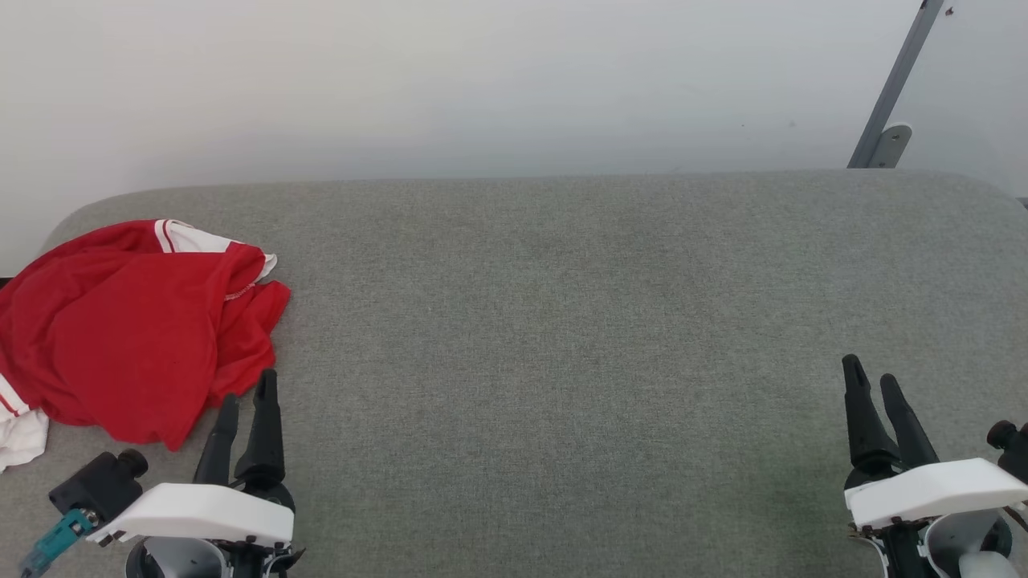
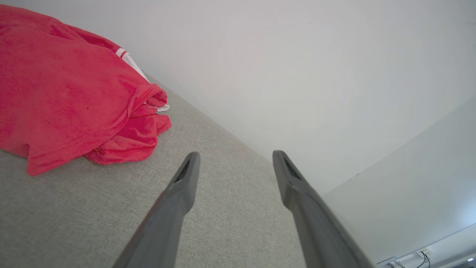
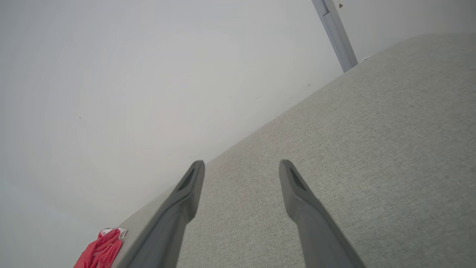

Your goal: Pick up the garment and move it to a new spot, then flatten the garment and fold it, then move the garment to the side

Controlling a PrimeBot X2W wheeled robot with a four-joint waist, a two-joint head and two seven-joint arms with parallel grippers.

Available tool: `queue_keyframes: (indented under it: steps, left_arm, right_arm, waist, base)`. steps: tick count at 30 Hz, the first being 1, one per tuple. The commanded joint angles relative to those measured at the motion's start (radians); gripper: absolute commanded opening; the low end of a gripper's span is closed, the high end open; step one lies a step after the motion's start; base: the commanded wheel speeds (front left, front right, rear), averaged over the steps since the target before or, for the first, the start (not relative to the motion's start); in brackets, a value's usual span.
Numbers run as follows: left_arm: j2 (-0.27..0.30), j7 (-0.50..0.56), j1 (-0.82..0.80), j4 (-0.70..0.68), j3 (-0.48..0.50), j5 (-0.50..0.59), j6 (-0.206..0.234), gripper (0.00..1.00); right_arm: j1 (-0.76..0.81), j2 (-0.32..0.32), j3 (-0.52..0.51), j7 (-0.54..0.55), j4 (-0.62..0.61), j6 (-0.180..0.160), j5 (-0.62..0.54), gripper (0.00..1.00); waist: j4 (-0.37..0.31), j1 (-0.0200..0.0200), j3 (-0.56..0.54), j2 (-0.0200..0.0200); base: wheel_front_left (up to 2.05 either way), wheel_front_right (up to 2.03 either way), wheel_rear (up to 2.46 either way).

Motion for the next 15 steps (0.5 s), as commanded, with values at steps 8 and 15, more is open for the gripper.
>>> queue_keyframes:
  steps: [8, 15]
  left_arm:
    - [-0.013, -0.028, 0.003, -0.022, 0.013, 0.115, -0.030, 1.00]
    - [-0.026, -0.048, 0.009, -0.031, 0.021, 0.205, -0.046, 1.00]
  right_arm:
    - [0.003, -0.008, 0.001, -0.030, -0.033, 0.004, -0.095, 1.00]
    - [0.010, -0.012, 0.004, -0.051, -0.046, 0.004, -0.170, 1.00]
  waist:
    - [0.000, 0.0000, 0.001, 0.0000]
    - [0.000, 0.0000, 0.002, 0.0000]
  base:
    - [0.00, 0.00, 0.00]
    - [0.00, 0.00, 0.00]
